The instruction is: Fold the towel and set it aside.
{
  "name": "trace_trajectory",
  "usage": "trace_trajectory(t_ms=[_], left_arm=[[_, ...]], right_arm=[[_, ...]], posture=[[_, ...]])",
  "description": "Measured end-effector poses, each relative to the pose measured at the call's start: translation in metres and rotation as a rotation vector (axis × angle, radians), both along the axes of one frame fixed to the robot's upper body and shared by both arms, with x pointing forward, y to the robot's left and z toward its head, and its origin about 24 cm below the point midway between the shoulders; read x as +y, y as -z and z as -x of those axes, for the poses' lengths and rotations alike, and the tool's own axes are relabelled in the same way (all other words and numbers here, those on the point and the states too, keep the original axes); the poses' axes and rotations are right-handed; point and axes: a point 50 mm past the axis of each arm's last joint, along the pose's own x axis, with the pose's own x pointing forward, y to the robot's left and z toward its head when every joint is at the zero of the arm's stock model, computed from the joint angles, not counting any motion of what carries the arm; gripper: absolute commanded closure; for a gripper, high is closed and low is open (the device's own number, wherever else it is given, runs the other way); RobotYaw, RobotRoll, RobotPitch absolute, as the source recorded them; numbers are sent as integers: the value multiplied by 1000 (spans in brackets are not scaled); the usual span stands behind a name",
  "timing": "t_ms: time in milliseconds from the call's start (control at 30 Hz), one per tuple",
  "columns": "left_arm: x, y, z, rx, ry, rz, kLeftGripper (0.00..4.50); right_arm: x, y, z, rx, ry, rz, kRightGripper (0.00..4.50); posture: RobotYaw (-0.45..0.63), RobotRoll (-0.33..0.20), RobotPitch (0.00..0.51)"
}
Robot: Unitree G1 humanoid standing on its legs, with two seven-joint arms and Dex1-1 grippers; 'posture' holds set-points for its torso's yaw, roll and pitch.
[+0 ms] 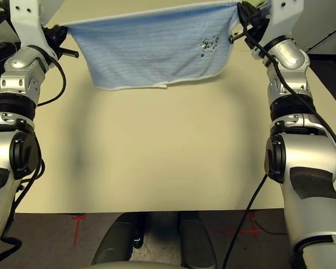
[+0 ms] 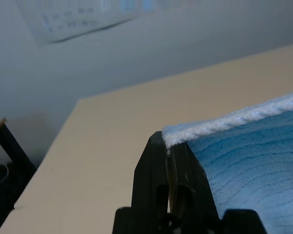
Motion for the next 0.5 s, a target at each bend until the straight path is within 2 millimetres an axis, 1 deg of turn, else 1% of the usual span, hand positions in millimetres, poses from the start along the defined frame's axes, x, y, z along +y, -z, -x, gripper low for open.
trace_trajectory(t_ms=[133, 200, 233, 300, 400, 433, 500], left_arm=[[-2, 0, 0, -34, -4, -7, 4460], [-1, 1, 1, -39, -1, -12, 4460], [0, 5, 1, -31, 5, -14, 4460], [3, 22, 3, 10, 26, -29, 4460], [11, 64, 12, 147, 79, -52, 4460], [13, 80, 18, 208, 104, -63, 4460], [18, 105, 32, 313, 154, -85, 4460]], right_arm=[[-1, 3, 1, -3, 2, -2, 4500], [-3, 11, 1, 23, -15, -7, 4500], [-3, 18, 1, 50, -40, -9, 4500], [-7, 39, 4, 135, -100, -8, 4500], [-13, 77, 13, 295, -169, -3, 4500], [-15, 89, 17, 354, -192, -2, 4500], [-18, 102, 27, 437, -234, 8, 4500]], posture=[[27, 0, 170], [22, 0, 168], [19, 0, 168], [16, 0, 168], [15, 0, 168], [16, 0, 168], [17, 0, 167]])
